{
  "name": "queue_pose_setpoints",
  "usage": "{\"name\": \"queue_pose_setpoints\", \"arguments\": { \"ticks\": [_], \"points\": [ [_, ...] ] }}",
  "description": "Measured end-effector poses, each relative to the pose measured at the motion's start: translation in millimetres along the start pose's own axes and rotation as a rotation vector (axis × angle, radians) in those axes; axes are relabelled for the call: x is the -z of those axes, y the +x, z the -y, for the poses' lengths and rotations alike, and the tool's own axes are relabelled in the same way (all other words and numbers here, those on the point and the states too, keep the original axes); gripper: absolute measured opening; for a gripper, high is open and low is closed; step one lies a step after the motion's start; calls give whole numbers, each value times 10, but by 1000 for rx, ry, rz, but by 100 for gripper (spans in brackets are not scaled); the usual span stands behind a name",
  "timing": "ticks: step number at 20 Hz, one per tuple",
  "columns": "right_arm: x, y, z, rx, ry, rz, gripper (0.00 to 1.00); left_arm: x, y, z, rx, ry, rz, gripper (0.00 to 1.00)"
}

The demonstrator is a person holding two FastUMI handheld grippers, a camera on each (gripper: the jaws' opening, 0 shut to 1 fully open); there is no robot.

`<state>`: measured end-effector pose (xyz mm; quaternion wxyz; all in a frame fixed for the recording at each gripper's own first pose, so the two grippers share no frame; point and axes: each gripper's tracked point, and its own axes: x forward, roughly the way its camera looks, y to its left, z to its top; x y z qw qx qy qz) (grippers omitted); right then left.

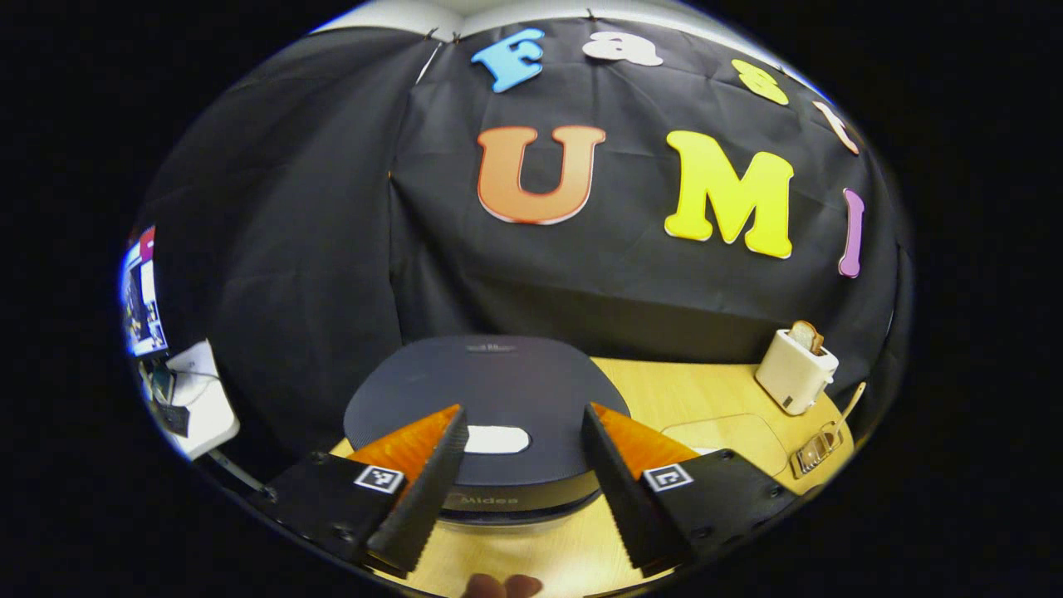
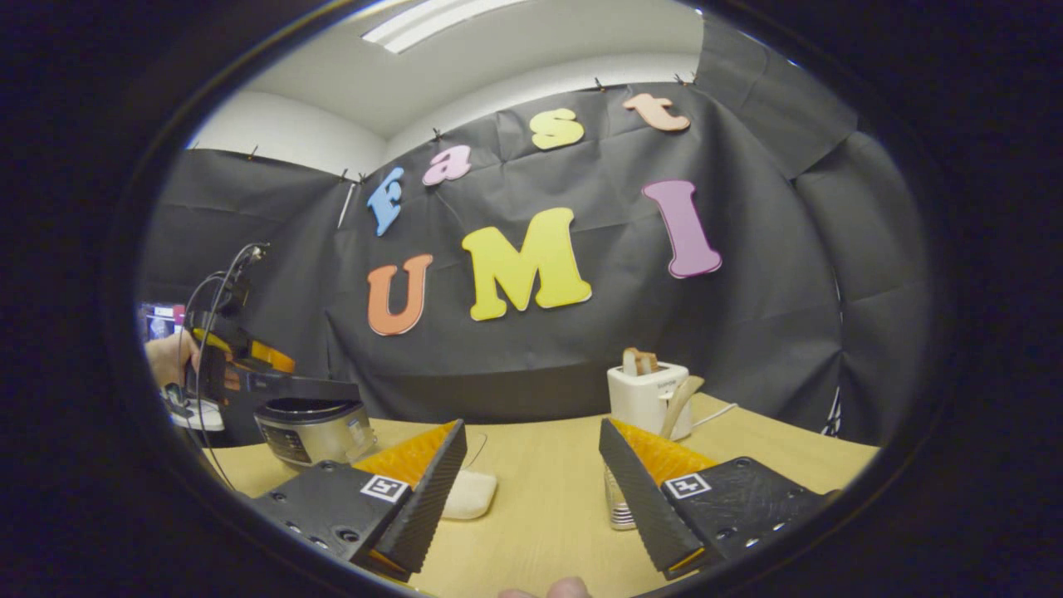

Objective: Close the left gripper, press the button to open the rice cooker; take a wooden spoon from the chopstick holder with the right hand, scoop a spoonful of rice and pour it into the rice cooker, then put the wooden spoon back into the chopstick holder.

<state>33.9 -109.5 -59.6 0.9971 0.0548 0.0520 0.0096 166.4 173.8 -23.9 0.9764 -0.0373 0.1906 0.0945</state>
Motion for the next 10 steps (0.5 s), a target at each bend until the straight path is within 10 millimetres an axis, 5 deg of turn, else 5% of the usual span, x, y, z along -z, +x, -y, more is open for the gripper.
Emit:
{"name": "queue_pose_setpoints", "arguments": {
  "ticks": [1, 3, 10],
  "points": [
    [-39, -19, 7, -2, -7, 4, 95, -184, -64, -18, -21, 27, 54, 98],
    [-117, -39, 43, -1, -22, 15, 95, -452, -225, 71, -31, 39, 113, 99],
    [-241, -75, 282, 20, -23, 22, 95, -761, -634, 31, -33, 5, 221, 99]
  ]
}}
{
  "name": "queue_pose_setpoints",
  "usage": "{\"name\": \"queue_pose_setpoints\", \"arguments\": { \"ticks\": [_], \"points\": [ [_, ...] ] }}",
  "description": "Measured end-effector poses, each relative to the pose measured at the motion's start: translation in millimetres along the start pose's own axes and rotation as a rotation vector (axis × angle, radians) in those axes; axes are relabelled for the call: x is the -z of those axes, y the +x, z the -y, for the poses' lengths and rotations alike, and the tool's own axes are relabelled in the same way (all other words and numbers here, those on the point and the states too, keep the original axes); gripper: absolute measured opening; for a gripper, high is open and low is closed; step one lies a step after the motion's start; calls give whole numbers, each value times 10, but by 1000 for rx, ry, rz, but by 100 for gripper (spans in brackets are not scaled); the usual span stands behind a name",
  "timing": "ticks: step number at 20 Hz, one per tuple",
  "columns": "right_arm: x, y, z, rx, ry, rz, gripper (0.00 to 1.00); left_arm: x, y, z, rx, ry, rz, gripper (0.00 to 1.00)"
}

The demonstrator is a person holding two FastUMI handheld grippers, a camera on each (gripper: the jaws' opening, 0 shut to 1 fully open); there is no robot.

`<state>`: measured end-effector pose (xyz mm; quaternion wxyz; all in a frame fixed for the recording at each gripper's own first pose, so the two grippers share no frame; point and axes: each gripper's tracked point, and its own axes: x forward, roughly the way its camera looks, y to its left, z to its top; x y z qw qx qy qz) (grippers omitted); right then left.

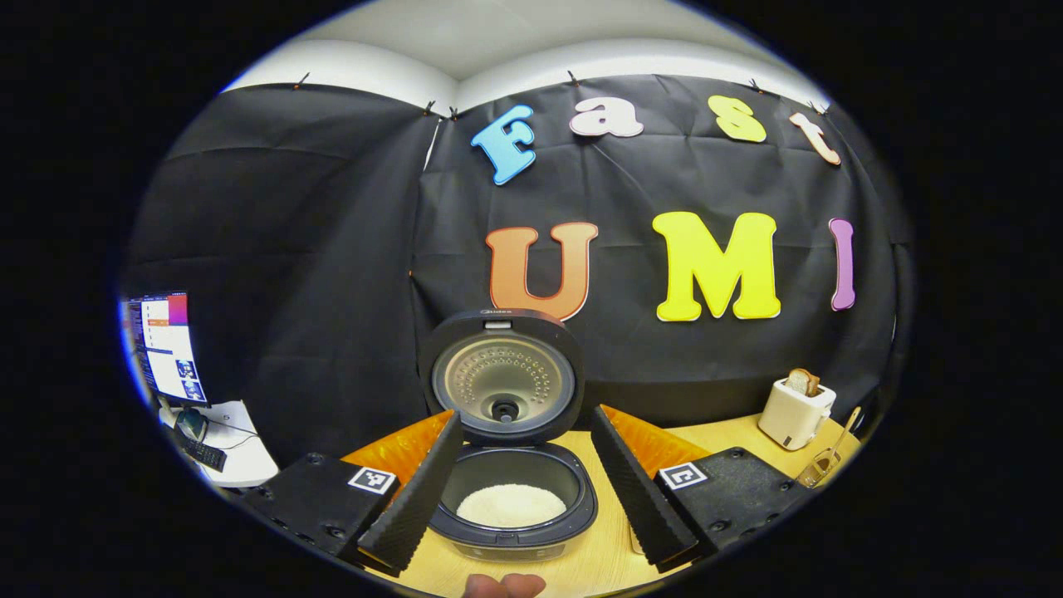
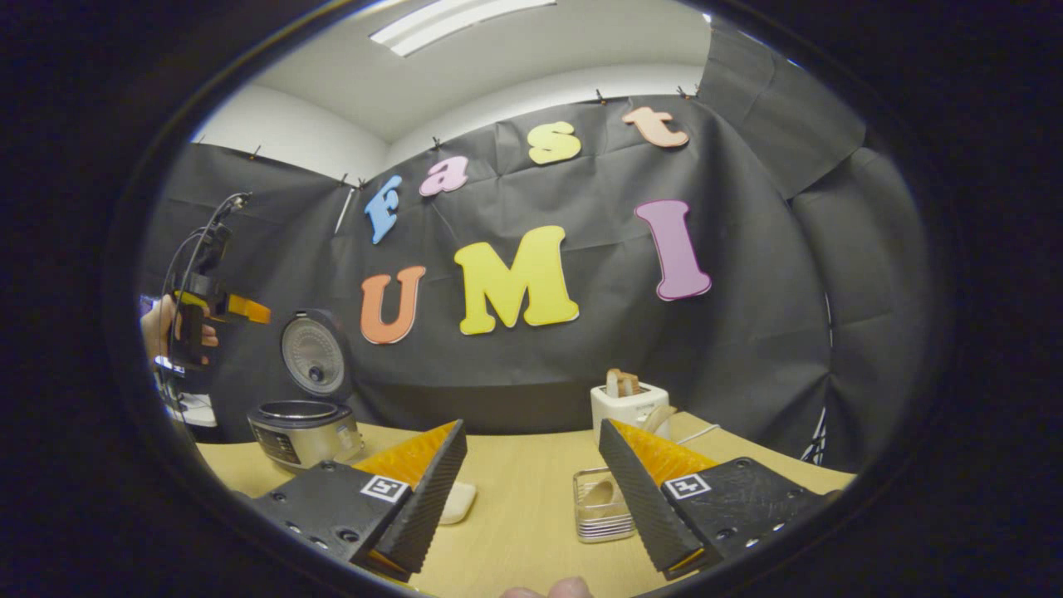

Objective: Close the left gripper, press the button to open the rice cooker; take a wooden spoon from the chopstick holder with the right hand, scoop a spoonful of rice and pour it into the rice cooker, then put the wooden spoon back into the chopstick holder.

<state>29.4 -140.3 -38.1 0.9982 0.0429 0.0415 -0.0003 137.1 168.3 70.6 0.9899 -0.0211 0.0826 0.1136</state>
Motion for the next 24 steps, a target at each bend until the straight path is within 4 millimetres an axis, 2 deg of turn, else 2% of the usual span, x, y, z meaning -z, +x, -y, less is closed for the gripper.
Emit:
{"name": "queue_pose_setpoints", "arguments": {
  "ticks": [2, 3, 4, 5, 6, 7, 8, 10, 12, 13, 14, 15, 16, 17, 18, 20, 21, 23, 24],
  "points": [
    [-29, -22, 33, 2, 0, 1, 95, -40, -63, -51, -18, 7, 14, 99],
    [-46, -30, 50, 5, -4, 2, 95, -40, -79, -76, -27, 8, 15, 94],
    [-54, -39, 76, 6, -11, 4, 95, -36, -118, -80, -29, 6, 15, 99],
    [-68, -51, 101, 8, -14, 6, 95, -34, -157, -58, -21, 3, 17, 95],
    [-65, -55, 127, 7, -13, 3, 95, -12, -185, -50, -14, 3, 17, 99],
    [-59, -51, 180, 12, -12, -4, 95, 8, -225, -50, -16, 1, 22, 95],
    [-31, -32, 258, 22, -15, -17, 92, 53, -250, -44, -16, 0, 27, 99],
    [29, 21, 413, 37, -13, -54, 96, 182, -321, 60, 2, -14, 21, 95],
    [105, 106, 572, 46, -5, -96, 92, 344, -393, 184, 26, -20, 12, 99],
    [153, 174, 651, 48, -4, -120, 95, 429, -420, 253, 42, -15, 7, 99],
    [229, 262, 734, 47, 2, -149, 95, 532, -432, 329, 56, -4, -2, 95],
    [296, 361, 812, 48, 16, -184, 92, 635, -449, 382, 61, 5, -13, 99],
    [373, 453, 865, 40, 38, -219, 95, 715, -466, 425, 65, 16, -25, 99],
    [419, 558, 899, 28, 55, -243, 92, 789, -504, 481, 68, 23, -33, 99],
    [494, 679, 946, 24, 65, -271, 96, 842, -530, 535, 69, 23, -31, 99],
    [663, 939, 1065, 23, 89, -327, 92, 966, -575, 660, 93, 5, -36, 99],
    [740, 1051, 1132, 36, 99, -352, 96, 1060, -595, 713, 101, 1, -51, 99],
    [890, 1256, 1231, 38, 126, -382, 96, 1194, -606, 719, 95, 7, -74, 99],
    [952, 1315, 1242, 29, 166, -398, 93, 1234, -603, 717, 90, 11, -83, 99]
  ]
}}
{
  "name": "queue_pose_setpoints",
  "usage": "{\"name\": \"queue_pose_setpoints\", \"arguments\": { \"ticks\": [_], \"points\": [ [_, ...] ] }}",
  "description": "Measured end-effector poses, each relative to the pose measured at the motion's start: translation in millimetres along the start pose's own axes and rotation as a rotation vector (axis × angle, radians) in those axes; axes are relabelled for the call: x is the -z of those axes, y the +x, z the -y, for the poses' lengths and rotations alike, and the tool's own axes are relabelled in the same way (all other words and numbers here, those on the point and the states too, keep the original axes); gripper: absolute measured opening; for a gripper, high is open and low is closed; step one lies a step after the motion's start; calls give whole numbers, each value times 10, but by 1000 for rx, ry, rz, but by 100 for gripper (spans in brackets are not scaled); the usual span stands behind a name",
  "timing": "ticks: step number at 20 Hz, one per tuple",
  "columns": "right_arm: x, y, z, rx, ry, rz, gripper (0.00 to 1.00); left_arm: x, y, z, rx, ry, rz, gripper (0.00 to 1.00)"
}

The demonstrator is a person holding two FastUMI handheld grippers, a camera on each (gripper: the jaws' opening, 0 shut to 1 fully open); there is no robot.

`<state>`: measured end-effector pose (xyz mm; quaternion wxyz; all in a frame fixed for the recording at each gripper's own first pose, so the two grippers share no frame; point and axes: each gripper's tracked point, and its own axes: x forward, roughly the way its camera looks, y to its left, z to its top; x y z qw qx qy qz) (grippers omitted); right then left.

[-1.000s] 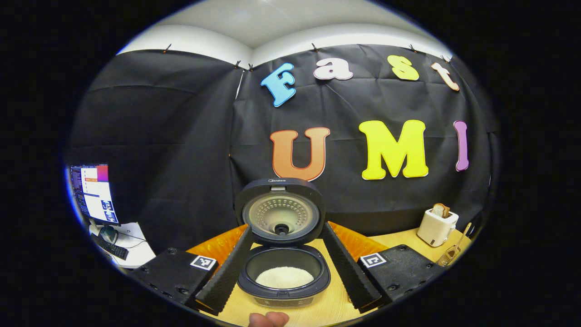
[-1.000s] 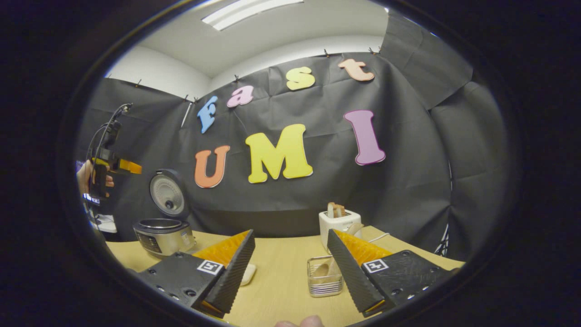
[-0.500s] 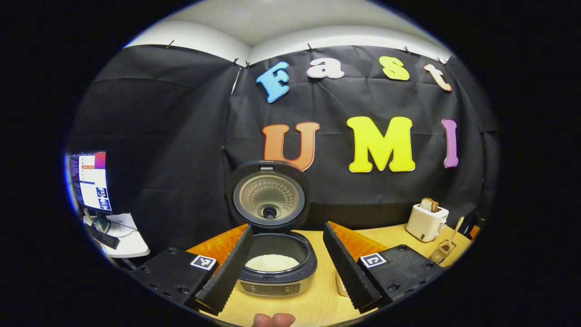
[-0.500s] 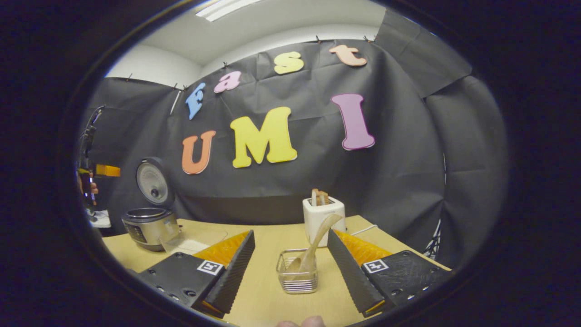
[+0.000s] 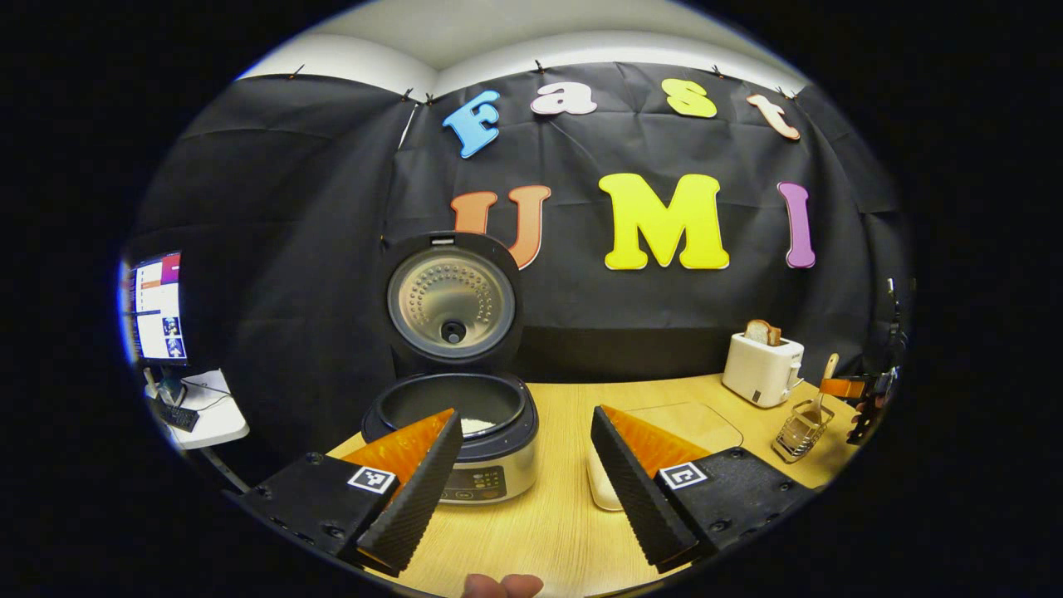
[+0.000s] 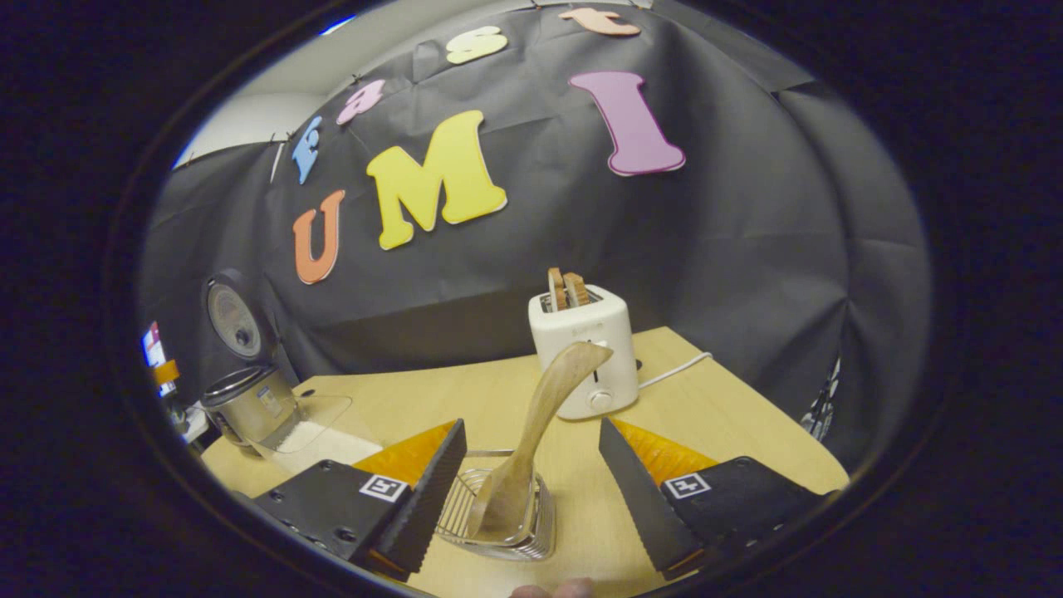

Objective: Close the left gripper, press the button to open the rice cooker; take a wooden spoon from the chopstick holder with the right hand, scoop a spoonful of rice and pour it into the rice cooker, then put the wooden spoon back into the chopstick holder.

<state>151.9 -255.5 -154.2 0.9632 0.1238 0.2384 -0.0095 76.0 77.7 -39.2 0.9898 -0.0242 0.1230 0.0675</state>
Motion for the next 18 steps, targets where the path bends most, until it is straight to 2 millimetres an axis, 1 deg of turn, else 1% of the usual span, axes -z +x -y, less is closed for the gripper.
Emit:
{"name": "queue_pose_setpoints", "arguments": {
  "ticks": [3, 6, 7, 8, 9, 10, 11, 12, 13, 14, 15, 16, 17, 18],
  "points": [
    [33, 199, 6, -43, 116, -23, 96, 24, 1, -11, -10, -6, -8, 99],
    [-14, 344, 1, -71, 177, -28, 96, 36, 14, -1, -11, -10, -8, 99],
    [-28, 366, -4, -73, 192, -30, 84, 45, 11, 7, -7, -8, -10, 99],
    [6, 404, -1, -76, 196, -47, 72, 45, 7, 12, -3, -3, -11, 99],
    [34, 432, -13, -81, 197, -62, 67, 37, 1, 18, 3, 2, -8, 99],
    [65, 450, -32, -85, 191, -71, 72, 23, -7, 32, 13, 6, -5, 99],
    [49, 448, -39, -86, 182, -71, 72, 19, -14, 48, 24, 8, -5, 99],
    [57, 478, -11, -73, 173, -69, 48, 7, -28, 65, 27, 9, -3, 99],
    [34, 470, -30, -84, 178, -67, 36, -1, -28, 87, 33, 10, 0, 99],
    [32, 429, -63, -89, 186, -68, 26, -6, -28, 124, 36, 11, 5, 99],
    [39, 442, -72, -82, 177, -76, 17, -13, -22, 155, 38, 12, 11, 99],
    [20, 413, -94, -83, 173, -70, 12, -20, -10, 179, 40, 13, 15, 99],
    [19, 443, -92, -66, 152, -67, 6, -21, -7, 187, 40, 12, 18, 99],
    [-43, 394, -91, -60, 140, -57, 6, -22, -22, 170, 42, 12, 21, 99]
  ]
}}
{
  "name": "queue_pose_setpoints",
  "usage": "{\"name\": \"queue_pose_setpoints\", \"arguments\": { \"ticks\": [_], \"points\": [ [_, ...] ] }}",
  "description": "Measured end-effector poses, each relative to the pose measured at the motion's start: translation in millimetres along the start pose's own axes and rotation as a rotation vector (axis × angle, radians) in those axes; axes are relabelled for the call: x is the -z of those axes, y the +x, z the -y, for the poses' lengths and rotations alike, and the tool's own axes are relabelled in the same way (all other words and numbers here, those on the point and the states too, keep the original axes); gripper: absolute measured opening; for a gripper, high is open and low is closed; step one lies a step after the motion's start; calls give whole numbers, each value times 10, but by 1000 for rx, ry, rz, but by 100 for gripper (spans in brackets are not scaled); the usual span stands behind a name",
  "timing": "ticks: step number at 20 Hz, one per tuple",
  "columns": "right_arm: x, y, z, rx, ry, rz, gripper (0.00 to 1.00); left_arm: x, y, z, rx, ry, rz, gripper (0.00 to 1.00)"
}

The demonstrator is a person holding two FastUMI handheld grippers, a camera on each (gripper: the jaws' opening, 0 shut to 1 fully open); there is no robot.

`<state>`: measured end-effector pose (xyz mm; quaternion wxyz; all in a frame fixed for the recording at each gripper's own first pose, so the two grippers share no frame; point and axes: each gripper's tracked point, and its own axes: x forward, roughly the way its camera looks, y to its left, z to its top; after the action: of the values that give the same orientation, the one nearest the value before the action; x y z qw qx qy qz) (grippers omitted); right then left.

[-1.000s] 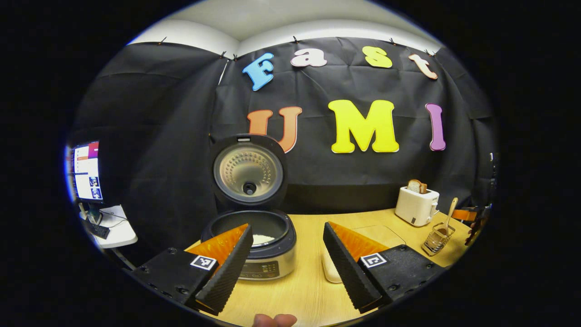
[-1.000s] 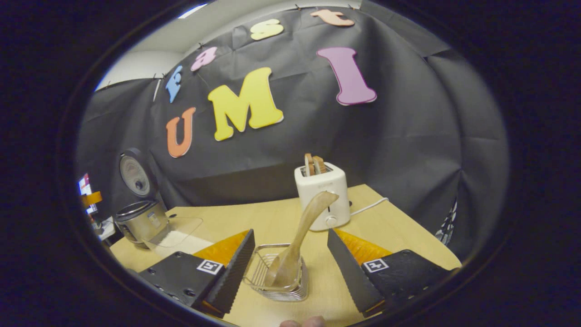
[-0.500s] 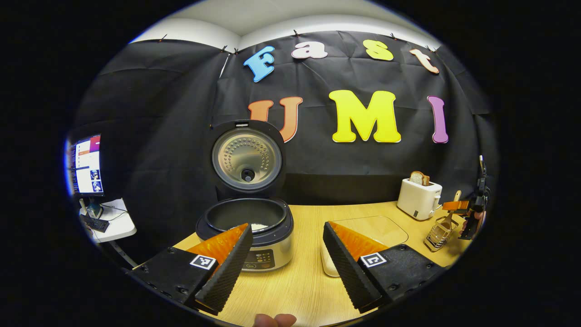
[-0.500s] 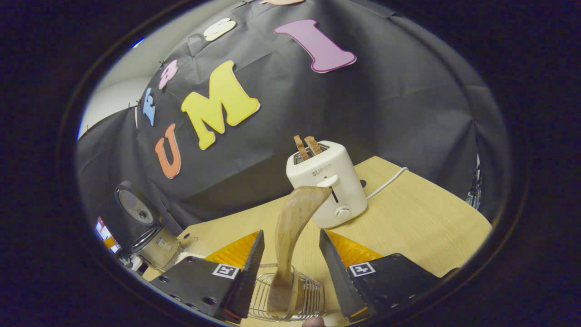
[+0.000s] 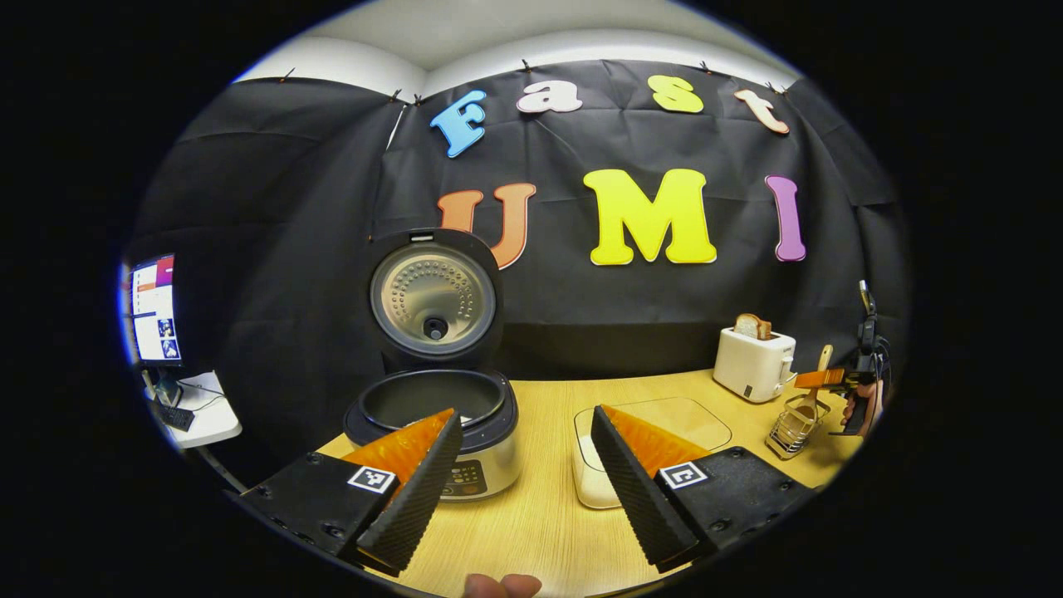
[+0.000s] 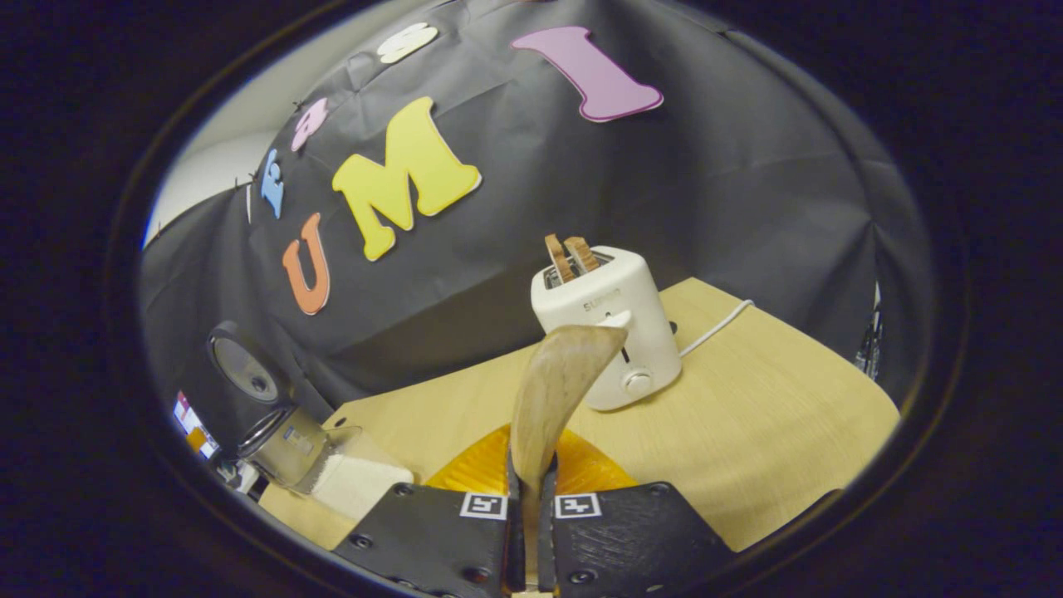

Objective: Close the left gripper, press the button to open the rice cooker; take a wooden spoon from the chopstick holder with the right hand, scoop a spoonful of rice and pour it into the rice cooker, then put the wooden spoon back into the chopstick holder.

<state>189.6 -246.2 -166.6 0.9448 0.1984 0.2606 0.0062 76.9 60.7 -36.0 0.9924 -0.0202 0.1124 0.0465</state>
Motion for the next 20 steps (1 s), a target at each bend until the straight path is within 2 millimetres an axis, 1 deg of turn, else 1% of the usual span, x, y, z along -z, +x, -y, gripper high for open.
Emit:
{"name": "queue_pose_setpoints", "arguments": {
  "ticks": [2, 6, 7, 8, 9, 10, 11, 13, 15, 16, 17, 19, 20],
  "points": [
    [-43, -64, -77, 14, -33, 31, 0, 6, -23, -34, -5, 1, 9, 99],
    [-323, -248, -247, 50, -119, 126, 0, 32, -72, -95, -3, -15, 28, 99],
    [-387, -287, -275, 63, -139, 145, 2, 41, -73, -111, -3, -18, 31, 99],
    [-431, -327, -298, 77, -155, 160, 0, 38, -75, -130, -1, -22, 34, 99],
    [-484, -368, -318, 90, -166, 174, 2, 46, -75, -137, 7, -26, 40, 99],
    [-527, -399, -342, 104, -181, 187, 0, 49, -81, -130, 14, -32, 47, 99],
    [-588, -438, -378, 116, -192, 203, 0, 53, -94, -146, 19, -40, 56, 99],
    [-709, -507, -531, 117, -204, 227, 0, 37, -103, -176, 23, -53, 82, 99],
    [-814, -574, -774, 107, -227, 257, 0, 78, -131, -240, 20, -57, 94, 99],
    [-851, -592, -931, 95, -241, 273, 0, 102, -144, -268, 20, -54, 97, 99],
    [-891, -578, -1137, 74, -253, 284, 0, 120, -165, -304, 15, -51, 103, 99],
    [-874, -492, -1613, 21, -277, 293, 0, 141, -200, -396, 6, -42, 113, 99],
    [-831, -404, -1849, -7, -291, 290, 0, 164, -208, -430, 1, -37, 114, 94]
  ]
}}
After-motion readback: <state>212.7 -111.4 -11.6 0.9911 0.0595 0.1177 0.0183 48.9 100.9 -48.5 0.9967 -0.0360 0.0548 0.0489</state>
